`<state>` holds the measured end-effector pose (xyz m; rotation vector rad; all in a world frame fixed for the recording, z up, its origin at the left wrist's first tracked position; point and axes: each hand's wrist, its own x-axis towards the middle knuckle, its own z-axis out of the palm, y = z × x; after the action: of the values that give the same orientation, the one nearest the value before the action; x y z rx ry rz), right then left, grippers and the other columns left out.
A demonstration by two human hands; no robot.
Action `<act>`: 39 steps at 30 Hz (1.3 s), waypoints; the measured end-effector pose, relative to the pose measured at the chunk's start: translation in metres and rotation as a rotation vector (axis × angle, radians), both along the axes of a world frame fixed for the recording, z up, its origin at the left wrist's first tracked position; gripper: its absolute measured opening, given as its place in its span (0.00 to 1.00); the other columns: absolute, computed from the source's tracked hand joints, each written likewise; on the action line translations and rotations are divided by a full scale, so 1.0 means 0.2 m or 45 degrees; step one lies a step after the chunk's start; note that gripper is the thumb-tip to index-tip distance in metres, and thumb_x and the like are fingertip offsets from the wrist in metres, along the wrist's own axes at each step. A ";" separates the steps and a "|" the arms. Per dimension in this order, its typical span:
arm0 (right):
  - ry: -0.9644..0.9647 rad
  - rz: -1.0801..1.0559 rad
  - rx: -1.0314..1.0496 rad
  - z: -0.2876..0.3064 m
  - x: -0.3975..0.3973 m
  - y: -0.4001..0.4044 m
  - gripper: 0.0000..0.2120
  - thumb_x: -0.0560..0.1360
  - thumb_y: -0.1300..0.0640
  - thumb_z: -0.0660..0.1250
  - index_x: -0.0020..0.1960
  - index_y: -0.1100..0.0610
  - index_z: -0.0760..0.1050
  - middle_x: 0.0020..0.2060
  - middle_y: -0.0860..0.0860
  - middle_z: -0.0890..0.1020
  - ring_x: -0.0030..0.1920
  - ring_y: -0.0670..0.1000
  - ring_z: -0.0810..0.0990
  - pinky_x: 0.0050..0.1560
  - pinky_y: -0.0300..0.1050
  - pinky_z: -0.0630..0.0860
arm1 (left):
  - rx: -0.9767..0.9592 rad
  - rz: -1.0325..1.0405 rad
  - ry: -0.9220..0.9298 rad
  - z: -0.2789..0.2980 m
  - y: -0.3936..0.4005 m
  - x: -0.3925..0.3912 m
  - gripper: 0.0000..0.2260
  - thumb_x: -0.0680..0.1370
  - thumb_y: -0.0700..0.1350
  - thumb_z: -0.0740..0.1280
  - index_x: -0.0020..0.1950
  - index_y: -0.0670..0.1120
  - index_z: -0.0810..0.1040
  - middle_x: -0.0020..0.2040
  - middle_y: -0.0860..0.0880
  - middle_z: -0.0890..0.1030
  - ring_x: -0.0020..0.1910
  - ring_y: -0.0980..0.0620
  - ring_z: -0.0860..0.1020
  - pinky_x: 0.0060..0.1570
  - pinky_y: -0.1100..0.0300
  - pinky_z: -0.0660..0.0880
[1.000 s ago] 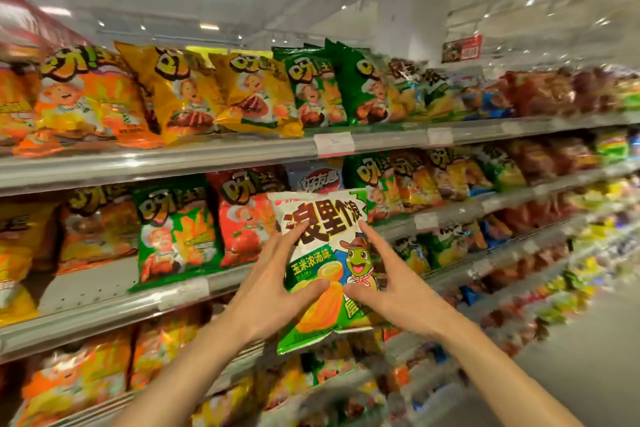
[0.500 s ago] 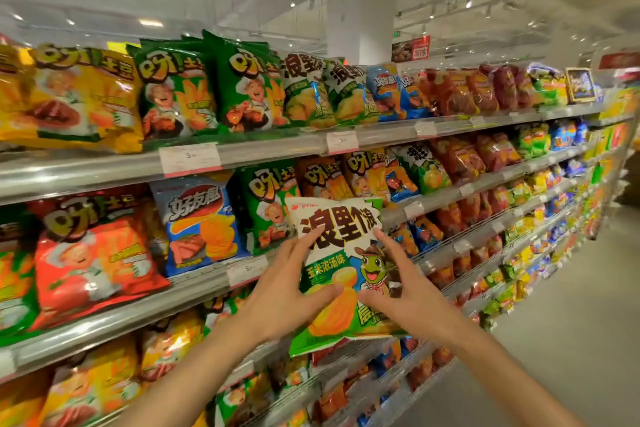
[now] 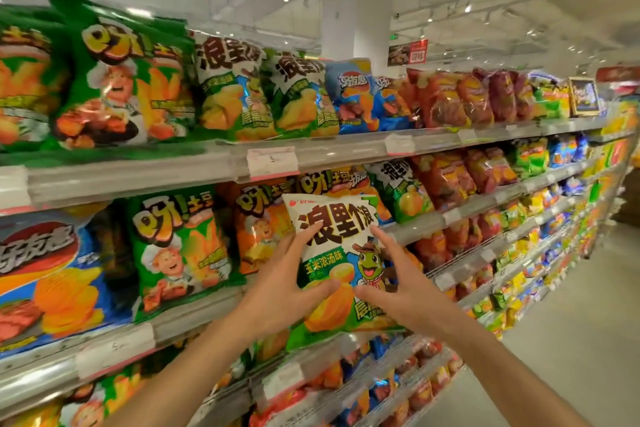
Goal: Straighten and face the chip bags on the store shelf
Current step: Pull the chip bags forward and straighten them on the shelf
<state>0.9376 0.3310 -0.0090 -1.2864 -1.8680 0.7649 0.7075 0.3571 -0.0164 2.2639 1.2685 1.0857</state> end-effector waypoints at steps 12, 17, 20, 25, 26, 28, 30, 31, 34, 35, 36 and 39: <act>-0.029 0.362 -0.031 -0.03 0.33 0.62 0.44 0.73 0.48 0.74 0.75 0.29 0.48 0.61 0.30 0.70 0.57 0.38 0.79 0.62 0.41 0.76 | -0.045 0.395 -0.091 -0.05 0.26 0.35 0.39 0.72 0.64 0.73 0.76 0.69 0.54 0.72 0.61 0.64 0.69 0.61 0.67 0.67 0.54 0.73; 0.005 0.596 -0.040 -0.02 0.26 0.76 0.44 0.74 0.49 0.74 0.75 0.30 0.47 0.63 0.30 0.69 0.57 0.32 0.77 0.61 0.36 0.75 | -0.015 0.591 -0.179 -0.04 0.20 0.34 0.38 0.71 0.63 0.74 0.75 0.70 0.57 0.71 0.68 0.64 0.68 0.66 0.67 0.62 0.65 0.72; 0.039 0.735 -0.062 -0.03 0.17 0.79 0.44 0.73 0.49 0.75 0.74 0.29 0.48 0.68 0.39 0.70 0.61 0.40 0.78 0.67 0.48 0.75 | -0.062 0.685 -0.251 -0.04 0.14 0.28 0.38 0.69 0.63 0.75 0.74 0.72 0.58 0.71 0.67 0.65 0.68 0.62 0.70 0.61 0.53 0.78; 0.029 0.823 -0.040 0.01 0.01 0.78 0.43 0.73 0.45 0.74 0.73 0.27 0.47 0.69 0.39 0.70 0.65 0.44 0.75 0.69 0.53 0.72 | 0.018 0.820 -0.239 0.00 0.04 0.18 0.38 0.71 0.58 0.76 0.75 0.70 0.59 0.71 0.67 0.66 0.68 0.65 0.69 0.63 0.59 0.75; 0.011 0.828 -0.048 0.03 -0.02 0.78 0.41 0.74 0.44 0.72 0.73 0.26 0.47 0.70 0.39 0.69 0.66 0.45 0.74 0.69 0.54 0.72 | 0.034 0.844 -0.234 0.01 0.03 0.15 0.38 0.71 0.57 0.77 0.75 0.70 0.59 0.71 0.67 0.66 0.68 0.65 0.69 0.63 0.59 0.74; 0.008 0.729 -0.049 0.08 -0.08 0.79 0.34 0.77 0.41 0.66 0.74 0.28 0.48 0.72 0.41 0.68 0.68 0.50 0.74 0.68 0.57 0.72 | 0.039 0.866 -0.271 0.01 -0.01 0.09 0.38 0.71 0.55 0.77 0.74 0.71 0.60 0.71 0.65 0.69 0.67 0.59 0.73 0.63 0.53 0.76; 0.010 0.507 -0.018 0.11 -0.15 0.87 0.29 0.80 0.41 0.60 0.77 0.38 0.52 0.72 0.47 0.69 0.68 0.54 0.74 0.67 0.56 0.72 | 0.030 0.882 -0.317 0.01 -0.04 0.03 0.38 0.71 0.53 0.77 0.73 0.72 0.60 0.70 0.63 0.71 0.65 0.56 0.76 0.60 0.49 0.79; -0.064 0.394 0.031 0.11 -0.19 0.91 0.28 0.81 0.42 0.59 0.78 0.45 0.56 0.72 0.50 0.70 0.68 0.55 0.74 0.67 0.54 0.72 | 0.030 0.886 -0.329 0.01 -0.06 0.01 0.38 0.72 0.52 0.77 0.73 0.72 0.60 0.70 0.63 0.72 0.64 0.57 0.77 0.59 0.49 0.79; -0.374 0.218 0.103 0.10 -0.33 1.00 0.27 0.79 0.44 0.61 0.71 0.59 0.64 0.62 0.59 0.78 0.59 0.60 0.79 0.59 0.52 0.77 | 0.040 0.892 -0.335 0.01 -0.10 -0.06 0.37 0.71 0.54 0.77 0.73 0.72 0.61 0.70 0.62 0.71 0.65 0.58 0.76 0.61 0.48 0.78; -0.455 0.199 0.094 0.10 -0.38 1.02 0.28 0.79 0.44 0.62 0.70 0.62 0.64 0.61 0.60 0.79 0.59 0.61 0.79 0.57 0.52 0.77 | 0.043 0.899 -0.320 0.02 -0.11 -0.09 0.37 0.71 0.56 0.77 0.74 0.72 0.60 0.71 0.62 0.70 0.67 0.57 0.74 0.62 0.47 0.77; -0.516 0.181 0.080 0.09 -0.43 1.02 0.30 0.79 0.43 0.62 0.71 0.63 0.64 0.62 0.61 0.78 0.61 0.61 0.78 0.59 0.52 0.77 | 0.045 0.902 -0.311 0.02 -0.12 -0.11 0.37 0.71 0.57 0.77 0.74 0.71 0.60 0.71 0.63 0.70 0.68 0.56 0.74 0.62 0.46 0.77; -0.580 0.103 0.050 0.06 -0.54 1.04 0.38 0.77 0.37 0.62 0.75 0.63 0.61 0.65 0.59 0.77 0.64 0.61 0.76 0.62 0.56 0.76 | 0.061 0.904 -0.307 0.01 -0.15 -0.17 0.37 0.71 0.57 0.77 0.74 0.70 0.60 0.71 0.63 0.69 0.67 0.56 0.74 0.63 0.47 0.77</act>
<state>0.8305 0.5390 0.0038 -1.4556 -2.2919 0.4981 0.6726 0.3276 -0.0136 1.6508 2.0078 1.5637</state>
